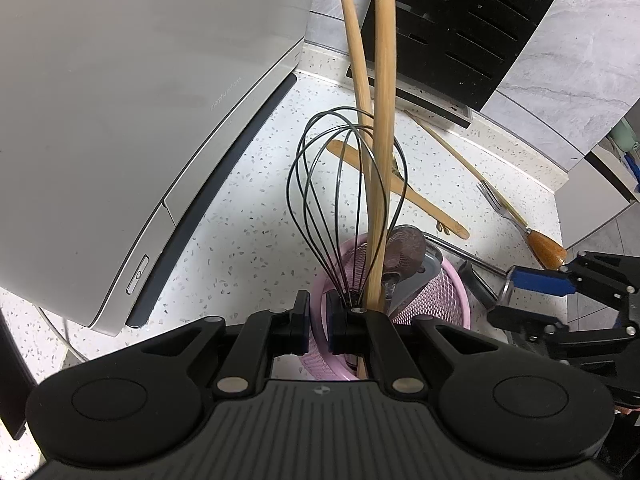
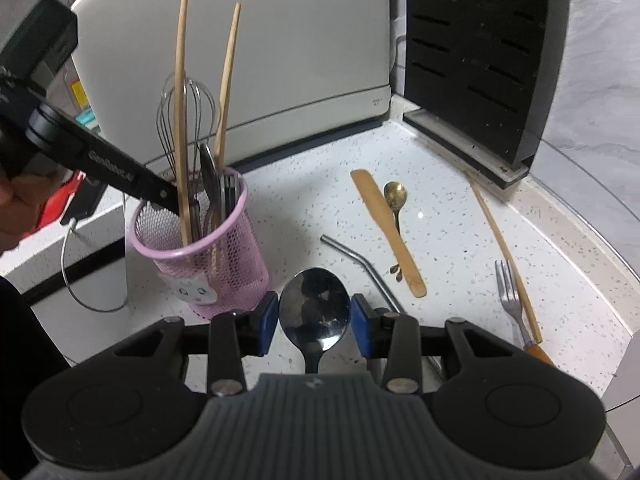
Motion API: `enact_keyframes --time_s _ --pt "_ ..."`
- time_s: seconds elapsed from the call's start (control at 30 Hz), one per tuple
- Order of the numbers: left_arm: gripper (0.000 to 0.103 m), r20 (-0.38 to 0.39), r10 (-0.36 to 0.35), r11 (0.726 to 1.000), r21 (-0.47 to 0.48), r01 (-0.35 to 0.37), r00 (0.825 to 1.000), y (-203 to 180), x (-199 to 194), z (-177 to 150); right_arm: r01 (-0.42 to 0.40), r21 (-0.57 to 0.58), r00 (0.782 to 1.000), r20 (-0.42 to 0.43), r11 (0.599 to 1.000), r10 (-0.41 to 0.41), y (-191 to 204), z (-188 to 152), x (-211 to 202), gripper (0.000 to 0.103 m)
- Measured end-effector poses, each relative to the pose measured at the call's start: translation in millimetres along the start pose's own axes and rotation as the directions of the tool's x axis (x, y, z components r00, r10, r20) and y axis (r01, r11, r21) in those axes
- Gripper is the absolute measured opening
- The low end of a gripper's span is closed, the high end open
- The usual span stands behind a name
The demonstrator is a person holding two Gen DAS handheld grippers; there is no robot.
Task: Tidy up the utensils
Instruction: 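Lift the silver spoon and carry it toward the pink cup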
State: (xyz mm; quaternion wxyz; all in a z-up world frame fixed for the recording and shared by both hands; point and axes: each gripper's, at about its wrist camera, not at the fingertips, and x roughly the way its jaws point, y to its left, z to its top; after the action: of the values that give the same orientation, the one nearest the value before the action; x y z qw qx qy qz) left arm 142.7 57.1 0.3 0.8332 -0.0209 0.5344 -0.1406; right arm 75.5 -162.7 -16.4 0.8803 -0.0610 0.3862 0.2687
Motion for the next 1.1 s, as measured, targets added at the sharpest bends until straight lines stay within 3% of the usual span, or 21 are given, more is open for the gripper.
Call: enact_keyframes --time_s 1.1 --pt "0.008 -0.001 0.001 1.000 0.001 -0.001 1.000 -0.5 0.2 0.0 0.009 -0.015 0.989 0.147 1.000 -0.007 6.0 23.5 -40.1 0.037"
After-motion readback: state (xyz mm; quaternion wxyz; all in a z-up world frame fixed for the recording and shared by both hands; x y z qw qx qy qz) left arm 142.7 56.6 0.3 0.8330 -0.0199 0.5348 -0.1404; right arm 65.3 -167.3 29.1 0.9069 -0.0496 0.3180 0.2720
